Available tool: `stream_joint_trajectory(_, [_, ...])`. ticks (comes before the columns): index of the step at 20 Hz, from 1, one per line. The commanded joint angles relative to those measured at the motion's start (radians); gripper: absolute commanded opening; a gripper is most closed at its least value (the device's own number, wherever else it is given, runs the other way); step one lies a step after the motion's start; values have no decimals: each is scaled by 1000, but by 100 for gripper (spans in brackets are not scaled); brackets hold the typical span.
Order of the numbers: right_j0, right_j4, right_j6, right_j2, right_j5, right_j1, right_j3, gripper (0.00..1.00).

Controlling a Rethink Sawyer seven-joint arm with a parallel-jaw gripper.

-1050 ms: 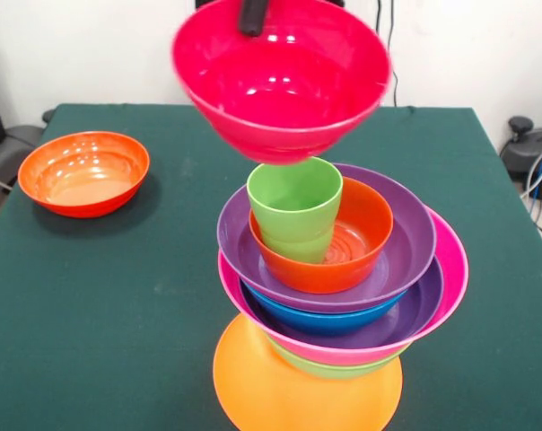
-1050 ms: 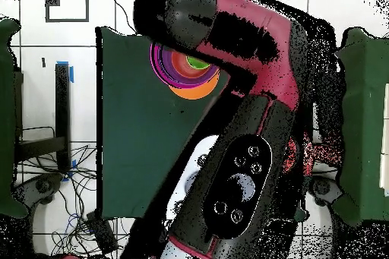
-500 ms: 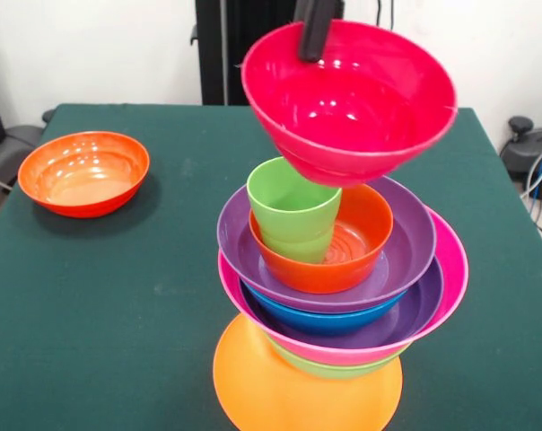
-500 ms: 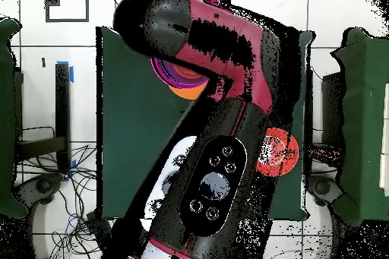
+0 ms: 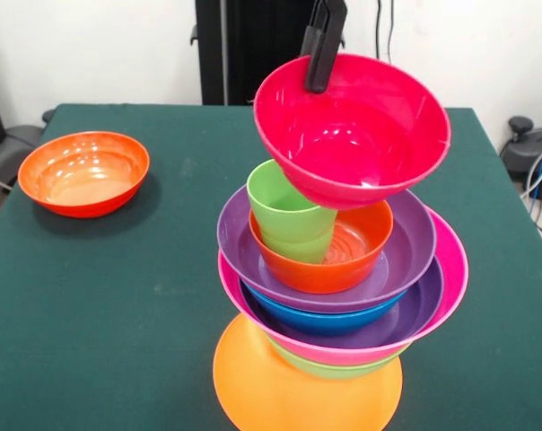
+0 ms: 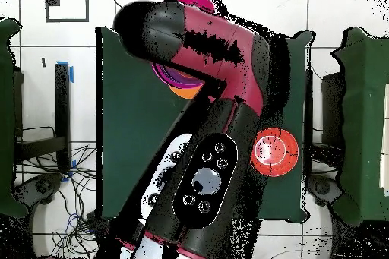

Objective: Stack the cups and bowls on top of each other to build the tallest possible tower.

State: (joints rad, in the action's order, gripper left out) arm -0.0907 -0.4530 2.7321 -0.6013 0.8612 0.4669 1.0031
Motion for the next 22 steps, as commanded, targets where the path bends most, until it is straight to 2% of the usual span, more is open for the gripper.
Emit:
stream_joint_trajectory(1, [-13,-4,221,47,-16,-14,113,0])
stream_joint_trajectory(22, [-19,-8,188,61,-34,3,155,0])
